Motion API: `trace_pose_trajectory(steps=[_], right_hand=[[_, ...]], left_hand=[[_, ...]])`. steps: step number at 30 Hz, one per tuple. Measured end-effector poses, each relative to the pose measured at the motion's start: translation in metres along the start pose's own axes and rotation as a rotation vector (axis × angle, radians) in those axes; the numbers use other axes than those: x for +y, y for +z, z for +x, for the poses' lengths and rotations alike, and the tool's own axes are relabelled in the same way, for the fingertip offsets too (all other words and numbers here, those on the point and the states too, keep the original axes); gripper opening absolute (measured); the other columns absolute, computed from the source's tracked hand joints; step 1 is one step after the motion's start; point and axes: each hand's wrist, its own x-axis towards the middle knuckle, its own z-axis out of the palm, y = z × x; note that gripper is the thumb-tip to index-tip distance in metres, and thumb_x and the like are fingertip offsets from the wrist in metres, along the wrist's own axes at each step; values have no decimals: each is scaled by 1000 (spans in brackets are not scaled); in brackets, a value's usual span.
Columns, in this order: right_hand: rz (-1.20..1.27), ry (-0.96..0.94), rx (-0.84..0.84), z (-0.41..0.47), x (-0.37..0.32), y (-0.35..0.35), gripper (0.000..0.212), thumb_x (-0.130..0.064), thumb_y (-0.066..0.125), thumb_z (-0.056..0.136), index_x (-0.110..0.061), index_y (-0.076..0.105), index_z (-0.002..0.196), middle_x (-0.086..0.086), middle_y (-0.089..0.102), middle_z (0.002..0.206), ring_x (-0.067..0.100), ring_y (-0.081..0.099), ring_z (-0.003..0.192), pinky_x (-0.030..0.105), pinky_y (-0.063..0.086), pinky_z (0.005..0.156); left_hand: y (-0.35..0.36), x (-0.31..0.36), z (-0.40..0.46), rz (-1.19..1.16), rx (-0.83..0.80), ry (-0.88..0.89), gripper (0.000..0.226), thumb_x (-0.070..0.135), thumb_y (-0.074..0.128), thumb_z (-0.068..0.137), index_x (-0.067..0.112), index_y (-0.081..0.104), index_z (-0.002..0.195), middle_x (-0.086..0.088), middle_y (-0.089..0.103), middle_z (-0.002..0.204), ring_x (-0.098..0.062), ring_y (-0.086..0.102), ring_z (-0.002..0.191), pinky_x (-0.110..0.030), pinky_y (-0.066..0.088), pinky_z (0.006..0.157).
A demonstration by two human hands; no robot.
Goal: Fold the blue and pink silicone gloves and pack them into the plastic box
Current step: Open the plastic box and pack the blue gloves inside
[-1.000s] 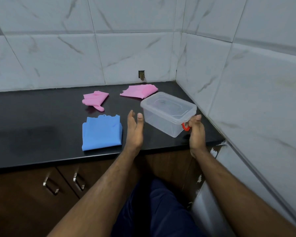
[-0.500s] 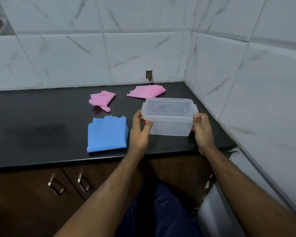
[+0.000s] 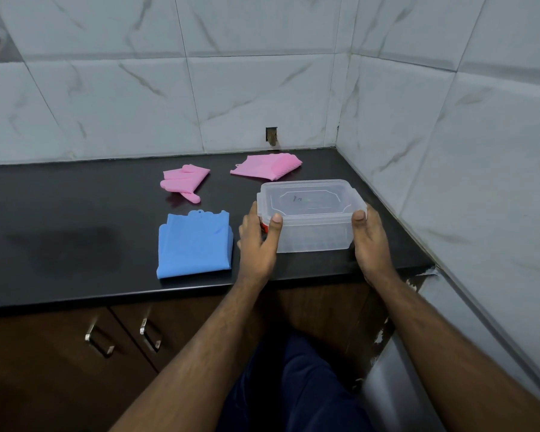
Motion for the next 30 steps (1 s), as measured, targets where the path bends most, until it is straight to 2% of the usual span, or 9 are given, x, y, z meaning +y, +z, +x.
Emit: trace_pose_trajectory(steps=[6, 9, 13, 16, 20, 23, 25, 28, 30], right_hand=[[27, -34, 23, 2, -1, 1, 89, -86, 27, 87, -18, 53, 139, 3, 59, 128, 17, 58, 118, 45, 49, 104], [38, -28, 9, 3, 1, 1, 85, -82, 29, 90, -22, 46, 148, 0, 57, 138, 17, 56, 125, 46, 49, 106], [72, -25, -1, 1, -3, 3, 89, -88, 29, 85, -33, 35, 154, -30, 51, 132, -17, 53, 115, 4, 45, 88], [63, -12, 13, 0, -6, 4, 94, -90, 25, 83, -32, 30, 157, -36, 45, 130, -30, 47, 108, -7, 37, 80], [55, 7, -8, -1, -5, 4, 108, -96, 25, 76, -28, 23, 160, -16, 46, 138, -14, 54, 109, -6, 37, 79], [60, -20, -46, -2, -5, 3, 107, -92, 41, 76, -26, 24, 158, -9, 52, 140, -5, 55, 117, -4, 41, 81], [89, -27, -68, -1, -5, 0, 104, -89, 50, 75, -29, 27, 157, -7, 54, 143, 6, 56, 124, 5, 47, 87], [145, -21, -69, 0, -5, -3, 98, -85, 56, 76, -31, 32, 155, -11, 58, 140, 3, 58, 124, 19, 52, 93], [168, -26, -53, 0, -6, -3, 93, -81, 59, 79, -32, 36, 154, -16, 60, 137, -2, 60, 121, 14, 53, 88]], left_hand=[[0, 1, 1, -20, 1, -12, 75, 83, 38, 88, 43, 36, 152, 13, 49, 140, -12, 44, 136, -55, 34, 117], [0, 0, 2, -43, -3, -27, 76, 84, 38, 87, 45, 34, 152, 13, 48, 143, -13, 44, 137, -54, 35, 117], [0, -4, 5, -72, -10, -31, 80, 87, 38, 85, 45, 34, 153, 14, 47, 147, -12, 43, 139, -53, 37, 117], [0, -5, 5, -88, -8, -27, 77, 85, 40, 86, 46, 35, 152, 15, 48, 144, -12, 44, 138, -51, 39, 116], [0, -4, 5, -102, -10, -37, 77, 84, 42, 86, 45, 35, 152, 17, 48, 141, -11, 46, 136, -50, 42, 115], [-1, -4, 4, -127, -10, -46, 78, 86, 45, 84, 47, 36, 151, 28, 49, 130, -3, 49, 129, -43, 44, 114], [-2, -4, 4, -130, -12, -49, 79, 87, 45, 82, 48, 36, 151, 33, 48, 126, 4, 49, 124, -39, 45, 113], [-3, -3, 5, -149, -15, -49, 80, 87, 47, 81, 48, 37, 151, 32, 49, 127, 8, 51, 122, -34, 47, 109], [-4, -1, 4, -178, -24, -30, 82, 86, 48, 82, 47, 35, 153, 28, 52, 134, 8, 52, 124, -29, 49, 105]])
